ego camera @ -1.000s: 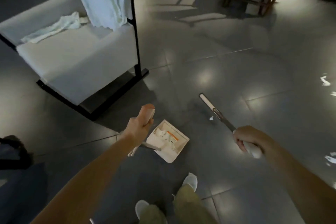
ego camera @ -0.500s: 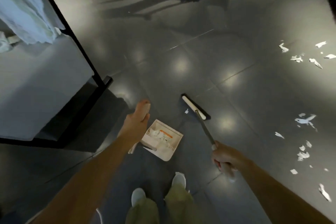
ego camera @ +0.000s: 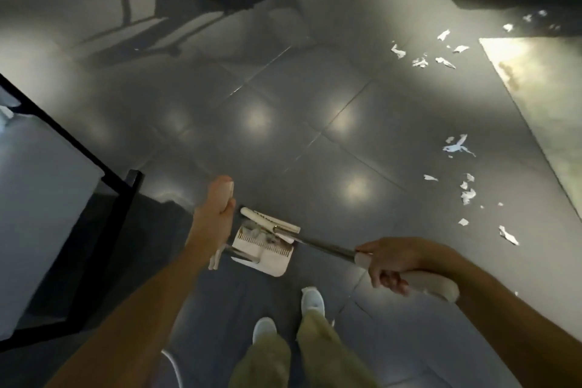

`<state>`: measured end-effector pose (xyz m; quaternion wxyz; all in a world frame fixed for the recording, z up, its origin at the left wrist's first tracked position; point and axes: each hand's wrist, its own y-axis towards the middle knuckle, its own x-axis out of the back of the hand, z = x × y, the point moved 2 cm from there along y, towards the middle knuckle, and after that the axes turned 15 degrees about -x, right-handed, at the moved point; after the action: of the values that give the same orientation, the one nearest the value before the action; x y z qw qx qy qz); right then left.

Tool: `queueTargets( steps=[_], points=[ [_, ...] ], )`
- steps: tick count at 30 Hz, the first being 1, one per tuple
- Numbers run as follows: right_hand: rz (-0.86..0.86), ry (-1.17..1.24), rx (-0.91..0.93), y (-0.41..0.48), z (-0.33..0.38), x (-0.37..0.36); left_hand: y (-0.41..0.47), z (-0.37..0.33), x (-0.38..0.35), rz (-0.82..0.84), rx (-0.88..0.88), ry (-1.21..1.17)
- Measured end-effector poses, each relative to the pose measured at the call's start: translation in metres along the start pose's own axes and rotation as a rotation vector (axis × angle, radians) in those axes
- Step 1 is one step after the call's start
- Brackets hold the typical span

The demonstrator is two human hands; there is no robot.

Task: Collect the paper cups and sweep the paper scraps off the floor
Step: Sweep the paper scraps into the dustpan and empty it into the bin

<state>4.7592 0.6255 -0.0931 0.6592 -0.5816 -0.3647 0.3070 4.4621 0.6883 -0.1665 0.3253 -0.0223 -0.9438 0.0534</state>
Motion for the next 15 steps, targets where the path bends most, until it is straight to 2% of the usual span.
queueTargets(
  steps=[5,11,15],
  points=[
    [-0.046,0.369,-0.007,-0.015,-0.032,-0.011,0.004,-0.025,-0.011,0.125,-0.216,-0.022],
    [-0.121,0.828,0.011,-0.016,-0.077,-0.007,0.035,-0.056,-0.048,0.247,-0.366,-0.043],
    [-0.210,0.996,-0.020,-0.007,-0.112,0.006,0.060,-0.089,-0.087,0.324,-0.457,-0.049]
  ],
)
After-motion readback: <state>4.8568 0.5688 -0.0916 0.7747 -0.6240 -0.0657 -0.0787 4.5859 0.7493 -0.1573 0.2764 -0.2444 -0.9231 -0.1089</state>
